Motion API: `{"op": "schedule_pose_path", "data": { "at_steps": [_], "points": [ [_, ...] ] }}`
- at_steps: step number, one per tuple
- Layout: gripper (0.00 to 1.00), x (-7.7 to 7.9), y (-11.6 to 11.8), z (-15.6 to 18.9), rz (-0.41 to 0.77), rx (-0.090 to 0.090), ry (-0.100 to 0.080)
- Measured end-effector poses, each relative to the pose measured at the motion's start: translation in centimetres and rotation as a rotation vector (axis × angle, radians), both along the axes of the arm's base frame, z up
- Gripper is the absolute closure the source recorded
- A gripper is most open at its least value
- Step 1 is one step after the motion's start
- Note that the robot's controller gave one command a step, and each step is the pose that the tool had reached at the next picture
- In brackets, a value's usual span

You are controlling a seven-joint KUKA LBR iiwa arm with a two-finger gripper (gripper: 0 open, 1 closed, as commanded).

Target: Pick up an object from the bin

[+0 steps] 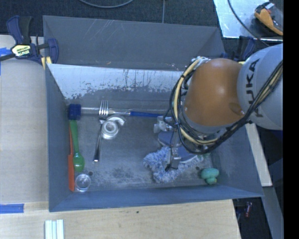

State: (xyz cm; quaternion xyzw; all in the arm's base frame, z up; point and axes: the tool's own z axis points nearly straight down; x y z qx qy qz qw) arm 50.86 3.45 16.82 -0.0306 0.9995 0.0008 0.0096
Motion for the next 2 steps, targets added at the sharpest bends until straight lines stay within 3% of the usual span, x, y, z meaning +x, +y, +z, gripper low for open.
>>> {"op": "schedule_pose_path", "data": {
  "at_steps": [1,2],
  "points": [
    [0.00,-0.8,-1.6,0.0,0.123,-0.002,-0.008],
    [0.00,-0.9,-2.0,-1.6,-0.068,0.003,-0.007]
  ]
}}
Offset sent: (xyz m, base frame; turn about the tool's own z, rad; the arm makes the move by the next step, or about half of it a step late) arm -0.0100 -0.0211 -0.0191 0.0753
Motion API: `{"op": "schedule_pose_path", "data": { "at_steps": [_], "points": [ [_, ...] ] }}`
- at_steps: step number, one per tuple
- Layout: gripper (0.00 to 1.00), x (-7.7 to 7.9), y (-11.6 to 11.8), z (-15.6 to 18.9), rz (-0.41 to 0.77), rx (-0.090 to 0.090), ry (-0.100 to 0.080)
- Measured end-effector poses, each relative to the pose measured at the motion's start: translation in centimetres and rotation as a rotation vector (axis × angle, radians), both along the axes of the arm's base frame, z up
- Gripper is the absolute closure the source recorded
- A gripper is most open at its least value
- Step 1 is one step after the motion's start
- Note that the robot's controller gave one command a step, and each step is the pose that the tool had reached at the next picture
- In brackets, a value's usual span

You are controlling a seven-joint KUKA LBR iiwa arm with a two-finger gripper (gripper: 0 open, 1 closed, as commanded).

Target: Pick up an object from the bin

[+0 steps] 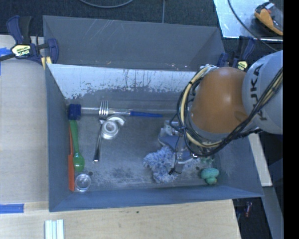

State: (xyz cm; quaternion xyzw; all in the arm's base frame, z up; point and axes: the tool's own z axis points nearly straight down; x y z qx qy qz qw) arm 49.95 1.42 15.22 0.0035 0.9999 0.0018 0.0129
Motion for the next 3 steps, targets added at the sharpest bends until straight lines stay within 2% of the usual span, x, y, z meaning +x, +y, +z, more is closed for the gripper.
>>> {"op": "schedule_pose_path", "data": {
  "at_steps": [1,2,3],
  "points": [
    [0.00,-0.9,0.8,-0.5,0.150,-0.005,0.002],
    [0.00,-0.9,0.9,-5.0,0.008,-0.001,0.003],
    [1.00,-0.7,-0.2,-4.6,-0.047,0.001,-0.004]
  ]
}}
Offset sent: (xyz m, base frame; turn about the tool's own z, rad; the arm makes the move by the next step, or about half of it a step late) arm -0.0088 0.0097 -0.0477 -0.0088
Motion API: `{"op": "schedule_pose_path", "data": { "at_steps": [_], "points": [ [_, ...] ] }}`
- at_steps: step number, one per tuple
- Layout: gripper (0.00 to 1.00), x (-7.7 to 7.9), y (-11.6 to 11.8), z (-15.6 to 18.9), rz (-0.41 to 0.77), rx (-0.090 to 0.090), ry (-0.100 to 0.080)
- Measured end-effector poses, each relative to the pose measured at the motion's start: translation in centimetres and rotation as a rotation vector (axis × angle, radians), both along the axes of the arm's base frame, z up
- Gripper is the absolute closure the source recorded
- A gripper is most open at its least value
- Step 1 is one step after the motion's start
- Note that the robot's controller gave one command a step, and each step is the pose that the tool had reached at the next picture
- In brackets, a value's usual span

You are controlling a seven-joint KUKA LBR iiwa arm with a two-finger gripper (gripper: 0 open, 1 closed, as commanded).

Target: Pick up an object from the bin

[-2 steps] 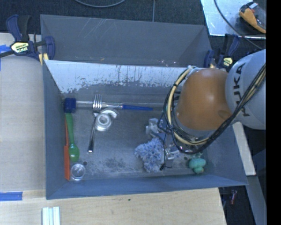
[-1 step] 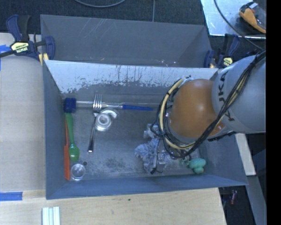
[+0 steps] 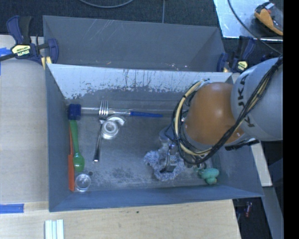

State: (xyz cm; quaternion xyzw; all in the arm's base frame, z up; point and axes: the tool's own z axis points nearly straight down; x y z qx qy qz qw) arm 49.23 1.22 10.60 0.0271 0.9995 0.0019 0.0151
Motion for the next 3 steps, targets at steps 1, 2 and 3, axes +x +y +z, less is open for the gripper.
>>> {"op": "schedule_pose_path", "data": {
  "at_steps": [1,2,3],
  "points": [
    [1.00,0.0,0.0,0.0,0.000,0.000,0.000],
    [1.00,0.1,0.0,-0.4,-0.009,0.001,0.001],
    [1.00,2.0,-4.7,8.4,0.024,-0.003,-0.011]
  ]
}}
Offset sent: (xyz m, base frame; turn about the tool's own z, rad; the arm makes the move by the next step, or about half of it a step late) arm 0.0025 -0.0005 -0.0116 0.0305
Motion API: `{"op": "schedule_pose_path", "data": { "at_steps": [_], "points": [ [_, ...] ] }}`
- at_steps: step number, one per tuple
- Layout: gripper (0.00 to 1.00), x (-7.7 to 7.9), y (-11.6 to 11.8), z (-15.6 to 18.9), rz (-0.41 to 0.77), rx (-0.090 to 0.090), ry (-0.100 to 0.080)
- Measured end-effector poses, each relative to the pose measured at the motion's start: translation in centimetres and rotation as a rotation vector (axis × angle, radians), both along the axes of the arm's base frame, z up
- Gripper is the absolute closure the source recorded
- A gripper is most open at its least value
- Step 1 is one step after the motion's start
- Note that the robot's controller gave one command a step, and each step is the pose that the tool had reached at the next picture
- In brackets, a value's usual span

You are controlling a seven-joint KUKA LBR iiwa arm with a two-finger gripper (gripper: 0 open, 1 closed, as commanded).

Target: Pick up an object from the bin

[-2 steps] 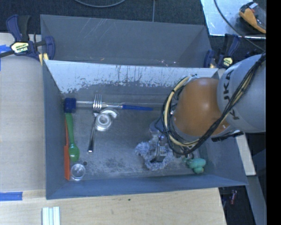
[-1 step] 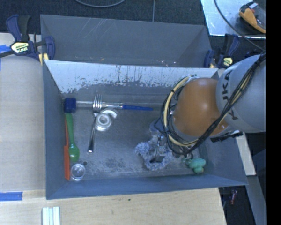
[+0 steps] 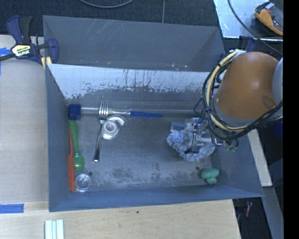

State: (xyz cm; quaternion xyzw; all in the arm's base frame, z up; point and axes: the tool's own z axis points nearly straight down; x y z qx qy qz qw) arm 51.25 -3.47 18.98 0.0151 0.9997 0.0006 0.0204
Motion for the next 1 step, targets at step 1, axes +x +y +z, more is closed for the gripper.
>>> {"op": "schedule_pose_path", "data": {
  "at_steps": [1],
  "points": [
    [1.00,-1.36,5.00,4.48,-0.025,0.006,0.012]
  ]
}}
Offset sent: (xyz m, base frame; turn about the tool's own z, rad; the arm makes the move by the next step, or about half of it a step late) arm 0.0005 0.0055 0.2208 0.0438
